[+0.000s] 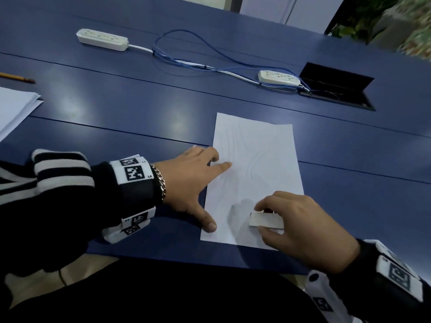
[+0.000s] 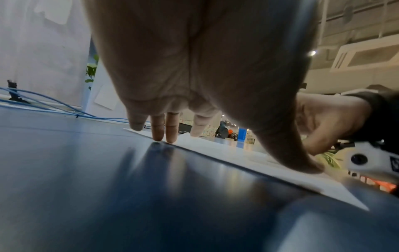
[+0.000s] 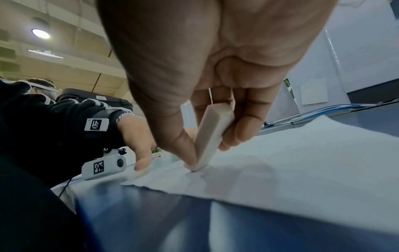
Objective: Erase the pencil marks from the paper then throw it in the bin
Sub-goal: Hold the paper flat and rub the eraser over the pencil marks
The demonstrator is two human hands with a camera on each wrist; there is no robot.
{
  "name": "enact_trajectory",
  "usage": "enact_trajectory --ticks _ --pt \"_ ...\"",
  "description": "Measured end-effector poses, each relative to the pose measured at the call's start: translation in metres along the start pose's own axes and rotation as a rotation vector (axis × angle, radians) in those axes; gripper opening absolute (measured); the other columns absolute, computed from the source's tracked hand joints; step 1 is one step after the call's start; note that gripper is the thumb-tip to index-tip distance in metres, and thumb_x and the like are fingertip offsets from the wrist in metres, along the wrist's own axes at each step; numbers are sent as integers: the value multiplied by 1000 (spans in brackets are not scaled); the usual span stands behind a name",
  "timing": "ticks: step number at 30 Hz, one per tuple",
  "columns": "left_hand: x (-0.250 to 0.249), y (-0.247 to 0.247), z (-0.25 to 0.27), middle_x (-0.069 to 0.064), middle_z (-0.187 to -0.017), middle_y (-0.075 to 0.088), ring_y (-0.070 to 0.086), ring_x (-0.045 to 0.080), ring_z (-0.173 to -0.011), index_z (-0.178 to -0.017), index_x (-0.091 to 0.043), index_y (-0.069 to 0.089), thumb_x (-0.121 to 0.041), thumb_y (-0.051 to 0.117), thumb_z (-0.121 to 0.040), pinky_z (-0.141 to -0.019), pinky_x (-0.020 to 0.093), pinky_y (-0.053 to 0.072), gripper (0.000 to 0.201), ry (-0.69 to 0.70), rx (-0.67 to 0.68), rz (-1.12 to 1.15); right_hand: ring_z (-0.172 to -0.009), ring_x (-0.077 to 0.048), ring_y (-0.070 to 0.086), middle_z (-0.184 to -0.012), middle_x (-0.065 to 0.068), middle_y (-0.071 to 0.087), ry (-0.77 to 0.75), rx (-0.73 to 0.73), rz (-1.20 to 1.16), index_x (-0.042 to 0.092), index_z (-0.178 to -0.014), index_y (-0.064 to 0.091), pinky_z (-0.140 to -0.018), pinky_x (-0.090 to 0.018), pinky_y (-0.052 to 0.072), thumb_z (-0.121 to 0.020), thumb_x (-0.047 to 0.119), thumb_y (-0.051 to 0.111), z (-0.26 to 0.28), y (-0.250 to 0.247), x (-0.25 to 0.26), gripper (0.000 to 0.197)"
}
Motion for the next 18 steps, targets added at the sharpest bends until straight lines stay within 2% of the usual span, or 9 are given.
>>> enact_trajectory --ticks 2,4,8,10,12,14,16,18 --pt "1 11 -2 -5 -174 -21 -21 21 -160 -167 -27 -16 -97 67 -60 -129 44 -9 152 3 73 -64 -95 -6 61 -101 18 62 -19 8 22 33 -112 66 -83 -29 53 -84 47 60 -5 -4 2 32" --pt "3 20 -3 -7 -169 -38 -36 20 -154 -163 -26 -27 -99 64 -59 -127 49 -18 156 -8 133 -69 -94 -7 61 -99 15 62 -63 -5 24 32 -110 68 -83 -31 52 -85 48 61 -15 -10 13 31" --pt "5 23 -4 -9 -165 -43 -38 23 -153 -160 -27 -34 -103 62 -55 -125 64 -15 161 -57 177 -124 -91 -20 61 -93 4 61 -196 37 107 26 -103 68 -80 -39 52 -87 57 46 -48 -3 39 41" --pt "4 22 -5 -9 -166 -42 -36 25 -155 -159 -27 -35 -103 61 -53 -122 69 -15 162 -77 190 -142 -90 -24 60 -90 2 58 -177 5 168 23 -97 66 -78 -41 51 -90 55 48 -65 -6 38 38" --pt "5 22 -5 -10 -166 -41 -35 27 -155 -158 -28 -36 -104 60 -50 -120 72 -17 164 -93 198 -148 -90 -26 60 -91 -1 59 -165 -34 189 20 -97 65 -77 -39 50 -92 47 53 -69 -10 39 30" --pt "6 22 -6 -11 -166 -42 -34 29 -156 -157 -29 -37 -106 59 -48 -117 75 -18 165 -109 203 -157 -86 -26 61 -91 -2 59 -217 -6 203 18 -94 65 -73 -38 50 -92 43 50 -58 -3 53 29" --pt "6 23 -6 -10 -166 -42 -32 31 -156 -157 -28 -37 -106 58 -48 -116 78 -16 165 -116 207 -164 -81 -24 61 -89 -1 58 -282 86 207 18 -91 65 -71 -38 51 -91 46 41 -44 9 65 37" --pt "7 24 -6 -12 -166 -42 -33 30 -156 -157 -29 -38 -106 60 -46 -116 79 -15 166 -116 204 -146 -82 -23 59 -88 1 57 -251 100 191 21 -90 66 -72 -37 50 -91 49 45 -53 5 53 35"
Point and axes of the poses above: each hand's wrist, its own z-axis away from the middle knuckle, its own y-axis out of the palm, x = y × z, the point moved 8 cm from there along -z, towards the middle knuckle
